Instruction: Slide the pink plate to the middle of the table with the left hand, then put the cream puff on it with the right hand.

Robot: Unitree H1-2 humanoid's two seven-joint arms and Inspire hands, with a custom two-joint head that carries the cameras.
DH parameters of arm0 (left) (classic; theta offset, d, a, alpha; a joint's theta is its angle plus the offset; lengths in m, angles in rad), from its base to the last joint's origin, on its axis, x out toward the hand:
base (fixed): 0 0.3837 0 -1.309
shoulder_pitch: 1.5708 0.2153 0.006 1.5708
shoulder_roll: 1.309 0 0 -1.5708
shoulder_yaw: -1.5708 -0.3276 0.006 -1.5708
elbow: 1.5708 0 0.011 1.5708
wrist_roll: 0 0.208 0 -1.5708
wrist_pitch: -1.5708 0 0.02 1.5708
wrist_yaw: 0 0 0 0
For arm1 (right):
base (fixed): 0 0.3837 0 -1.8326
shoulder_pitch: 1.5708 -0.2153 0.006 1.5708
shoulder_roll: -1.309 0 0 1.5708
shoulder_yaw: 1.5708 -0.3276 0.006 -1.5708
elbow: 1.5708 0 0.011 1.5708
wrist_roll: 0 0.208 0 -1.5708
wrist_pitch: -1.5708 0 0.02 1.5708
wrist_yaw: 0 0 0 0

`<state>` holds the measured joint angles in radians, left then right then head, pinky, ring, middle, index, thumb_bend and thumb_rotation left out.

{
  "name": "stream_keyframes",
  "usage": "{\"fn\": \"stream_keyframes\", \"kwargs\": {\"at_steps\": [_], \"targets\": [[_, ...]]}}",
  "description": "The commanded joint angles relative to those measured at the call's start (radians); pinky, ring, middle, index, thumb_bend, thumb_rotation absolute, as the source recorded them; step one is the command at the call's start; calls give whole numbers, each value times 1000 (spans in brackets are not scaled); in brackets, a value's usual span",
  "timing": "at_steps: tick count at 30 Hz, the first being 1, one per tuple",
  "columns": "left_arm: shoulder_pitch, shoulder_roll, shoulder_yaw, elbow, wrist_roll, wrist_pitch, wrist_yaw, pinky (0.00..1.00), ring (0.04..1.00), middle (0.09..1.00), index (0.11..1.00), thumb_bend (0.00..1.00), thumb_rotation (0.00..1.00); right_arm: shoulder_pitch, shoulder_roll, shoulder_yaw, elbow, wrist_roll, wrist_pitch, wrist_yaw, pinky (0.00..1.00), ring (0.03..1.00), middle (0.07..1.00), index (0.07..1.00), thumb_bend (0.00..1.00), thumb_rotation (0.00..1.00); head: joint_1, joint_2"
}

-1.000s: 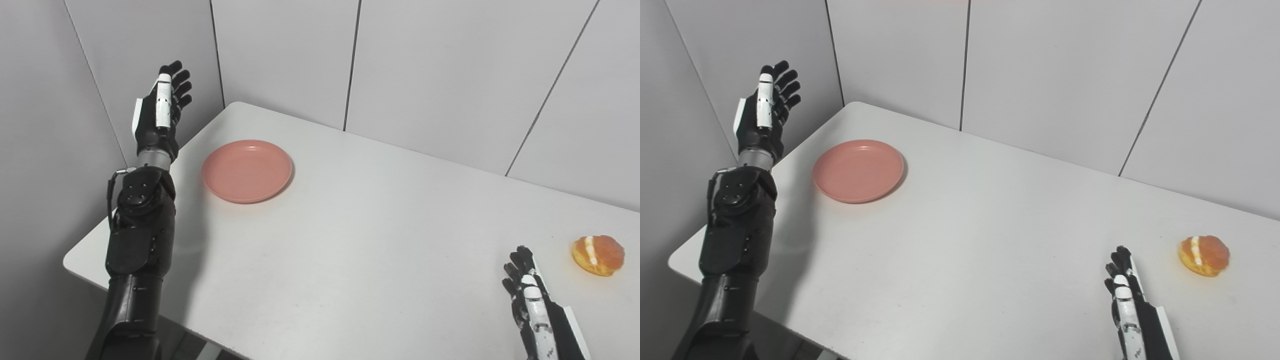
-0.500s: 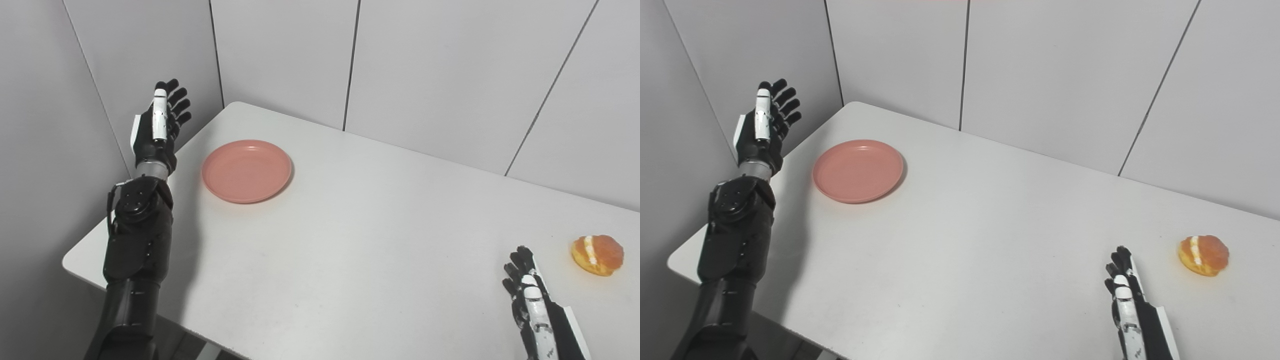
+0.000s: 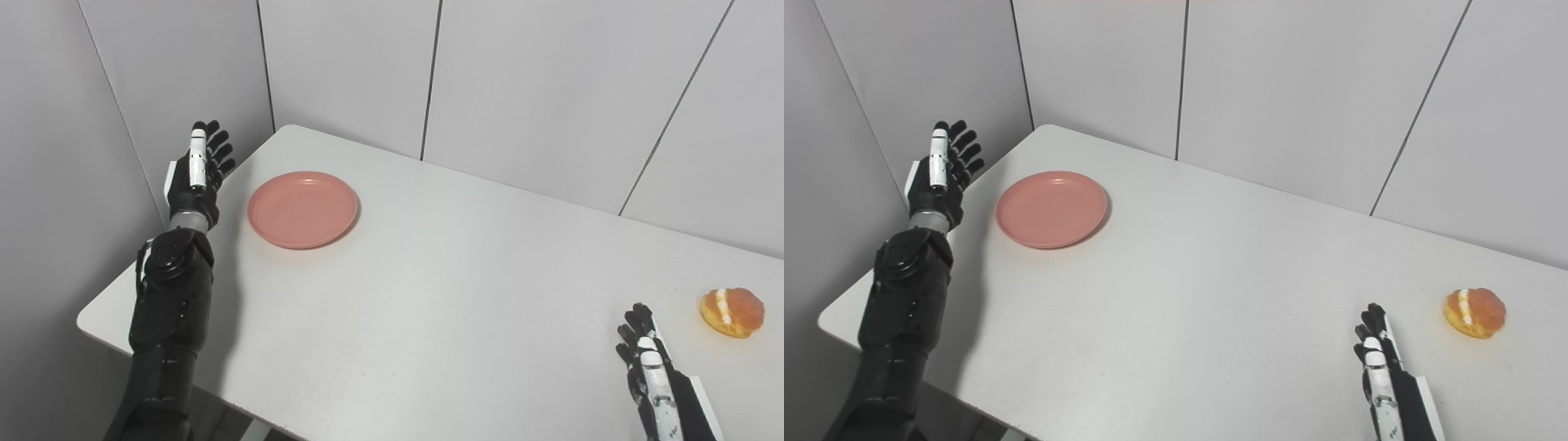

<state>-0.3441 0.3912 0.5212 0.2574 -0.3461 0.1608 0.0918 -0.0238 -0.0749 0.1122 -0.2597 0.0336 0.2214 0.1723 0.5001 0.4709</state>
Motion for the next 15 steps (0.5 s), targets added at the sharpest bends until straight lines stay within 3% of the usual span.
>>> {"fn": "stream_keyframes", "kwargs": {"at_steps": [1,15], "targets": [[-34,19,-3,-12,-7,-46,-14,911,918,909,877,370,1000,-15,3,-4,-35,10,-15,-1,1000,1000,1000,1000,0,1000,-1,2],[-38,15,-11,67,-22,-77,-25,922,918,912,891,372,1000,-13,-2,-3,-32,6,-26,-1,1000,1000,1000,1000,0,1000,0,9]]}}
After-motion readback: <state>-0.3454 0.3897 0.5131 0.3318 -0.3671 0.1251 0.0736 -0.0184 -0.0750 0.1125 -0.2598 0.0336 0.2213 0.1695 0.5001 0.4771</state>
